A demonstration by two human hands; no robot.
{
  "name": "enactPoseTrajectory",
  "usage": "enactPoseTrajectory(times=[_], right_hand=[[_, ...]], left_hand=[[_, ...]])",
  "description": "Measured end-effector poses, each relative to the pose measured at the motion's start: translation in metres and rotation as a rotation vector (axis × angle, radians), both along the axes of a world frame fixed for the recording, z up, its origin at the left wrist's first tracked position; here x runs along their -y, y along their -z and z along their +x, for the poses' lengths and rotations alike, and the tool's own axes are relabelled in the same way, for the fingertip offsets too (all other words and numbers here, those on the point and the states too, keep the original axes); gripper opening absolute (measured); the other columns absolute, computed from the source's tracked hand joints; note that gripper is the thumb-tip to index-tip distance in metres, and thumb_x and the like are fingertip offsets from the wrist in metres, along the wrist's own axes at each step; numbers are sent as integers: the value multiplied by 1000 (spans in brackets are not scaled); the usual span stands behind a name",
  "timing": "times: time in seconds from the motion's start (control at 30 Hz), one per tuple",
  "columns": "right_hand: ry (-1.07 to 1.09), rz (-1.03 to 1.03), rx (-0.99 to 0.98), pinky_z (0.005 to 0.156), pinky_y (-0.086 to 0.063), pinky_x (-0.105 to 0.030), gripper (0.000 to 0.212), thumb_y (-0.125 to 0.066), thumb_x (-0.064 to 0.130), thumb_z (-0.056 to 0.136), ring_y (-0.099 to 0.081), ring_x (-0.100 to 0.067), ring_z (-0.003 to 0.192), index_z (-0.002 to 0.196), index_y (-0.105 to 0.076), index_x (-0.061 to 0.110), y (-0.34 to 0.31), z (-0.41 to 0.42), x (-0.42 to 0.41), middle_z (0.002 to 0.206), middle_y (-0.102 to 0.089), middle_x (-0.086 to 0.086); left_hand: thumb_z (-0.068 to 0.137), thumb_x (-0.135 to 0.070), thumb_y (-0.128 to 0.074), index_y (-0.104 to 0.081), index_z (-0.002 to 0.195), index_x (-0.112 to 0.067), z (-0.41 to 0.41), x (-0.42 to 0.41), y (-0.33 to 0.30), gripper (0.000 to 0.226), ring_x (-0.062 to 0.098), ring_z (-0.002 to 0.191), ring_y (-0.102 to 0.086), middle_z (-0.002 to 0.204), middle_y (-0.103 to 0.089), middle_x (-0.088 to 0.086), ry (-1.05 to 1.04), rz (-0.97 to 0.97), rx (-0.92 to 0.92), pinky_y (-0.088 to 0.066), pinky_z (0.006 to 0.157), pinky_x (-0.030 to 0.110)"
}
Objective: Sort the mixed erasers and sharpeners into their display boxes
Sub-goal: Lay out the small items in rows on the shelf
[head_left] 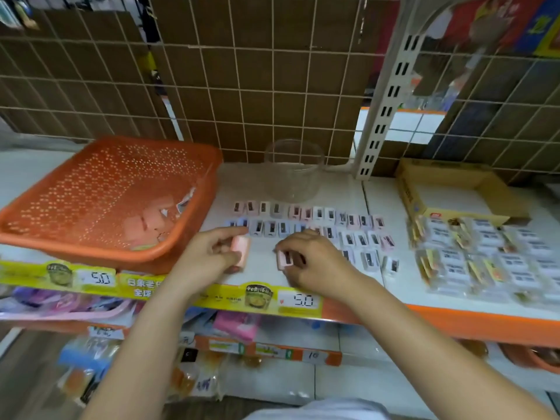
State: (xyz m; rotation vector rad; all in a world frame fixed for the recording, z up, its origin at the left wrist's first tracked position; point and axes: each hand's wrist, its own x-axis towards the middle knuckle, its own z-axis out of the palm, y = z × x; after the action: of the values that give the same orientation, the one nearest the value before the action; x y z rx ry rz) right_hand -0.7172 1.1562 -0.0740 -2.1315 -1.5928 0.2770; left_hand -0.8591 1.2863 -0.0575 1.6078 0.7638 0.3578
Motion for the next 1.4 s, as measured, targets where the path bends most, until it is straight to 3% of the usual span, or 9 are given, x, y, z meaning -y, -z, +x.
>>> enactPoseTrajectory(times=[0.17,0.33,0.47,0.67,0.77,1.0,1.17,1.3,1.4], right_hand=[[46,-102,189,89,-32,-28,31,-57,20,84,-39,-21,106,115,-61,16,-1,0,-5,115,-63,5],[90,-113,187,91,-34,-31,24,-57,18,82,-39,-20,101,104,-65,17,-3,8,1,107,-65,7],[86,-111,155,92,-32,-28,30,-61,19,81,-41,-22,107,111,-63,15,-2,8,3,113,-63,3],[174,150,-254,86,-33,-14,34,-63,11,84,-52,-14,100,118,-62,14,-14,-4,3,114,-62,-4],[176,257,-612,79,-44,-22,33,-65,9,83,-54,-13,84,112,-60,25,-25,-10,6,98,-64,-1],[220,298,-725,69,-44,-18,38,-66,-3,79,-50,-13,73,104,-61,24,-35,-1,33,84,-60,-9],[261,282,-620,75,-47,-28,38,-73,-1,72,-54,-24,79,97,-63,25,-46,17,76,96,-66,-13],[273,261,-371,69,-45,-14,37,-74,2,73,-58,-15,78,104,-66,20,-45,43,123,93,-67,-9],[270,266,-242,68,-43,-9,34,-74,10,74,-57,-10,82,107,-67,13,-43,71,169,87,-68,-7]], left_hand=[[81,16,-53,-59,118,-8,-6,-7,4,44,30,77,-59,87,-56,18,5,6,6,-57,65,24],[79,20,-53,-55,116,-7,-2,-2,0,46,2,52,-58,81,-52,5,27,-14,73,-52,54,15],[77,21,-55,-53,116,-3,1,-2,-1,46,-2,50,-54,79,-50,6,34,-34,129,-49,52,12],[71,21,-63,-48,122,-13,5,1,-3,63,1,58,-57,80,-55,7,42,23,203,-50,60,14],[68,21,-65,-45,121,-21,13,10,-7,71,5,62,-60,84,-55,10,119,-12,223,-52,59,18],[72,15,-65,-46,108,-38,39,34,-13,67,1,61,-60,83,-55,3,203,87,289,-50,58,15],[74,13,-63,-46,110,-39,65,67,-17,65,2,65,-59,84,-56,-1,227,122,354,-52,61,20],[78,6,-64,-48,107,-38,90,109,-22,56,0,71,-59,92,-58,1,271,211,349,-52,66,17],[80,-17,-65,-54,109,-36,111,144,-20,36,-2,83,-56,96,-58,-6,287,472,316,-45,76,8]])
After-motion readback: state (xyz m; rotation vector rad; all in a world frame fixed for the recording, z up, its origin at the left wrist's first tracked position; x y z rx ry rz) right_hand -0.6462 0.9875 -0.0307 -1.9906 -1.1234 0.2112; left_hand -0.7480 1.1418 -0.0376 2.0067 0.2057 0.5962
